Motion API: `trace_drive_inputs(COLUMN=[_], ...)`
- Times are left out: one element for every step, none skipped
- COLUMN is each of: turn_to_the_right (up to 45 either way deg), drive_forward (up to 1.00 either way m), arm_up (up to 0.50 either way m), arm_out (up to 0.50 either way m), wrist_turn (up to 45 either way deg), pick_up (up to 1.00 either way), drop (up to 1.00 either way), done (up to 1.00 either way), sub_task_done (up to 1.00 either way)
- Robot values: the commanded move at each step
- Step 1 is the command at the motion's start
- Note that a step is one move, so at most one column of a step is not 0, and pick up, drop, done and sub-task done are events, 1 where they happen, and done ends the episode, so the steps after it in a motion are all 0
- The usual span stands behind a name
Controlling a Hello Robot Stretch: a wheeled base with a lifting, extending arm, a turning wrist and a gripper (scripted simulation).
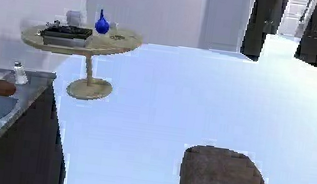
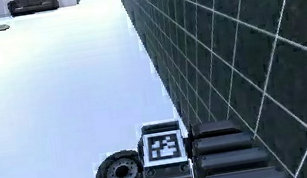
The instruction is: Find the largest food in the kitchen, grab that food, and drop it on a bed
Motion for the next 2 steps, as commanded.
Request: trace_drive_inputs(turn_to_the_right=[45.0, 36.0], drive_forward=[0.0, 0.0], arm_up=[0.0, 0.0], arm_out=[0.0, 0.0], wrist_turn=[0.0, 0.0], pick_up=[0.0, 0.0], drop=[0.0, 0.0], done=[0.0, 0.0], sub_task_done=[0.0, 0.0])
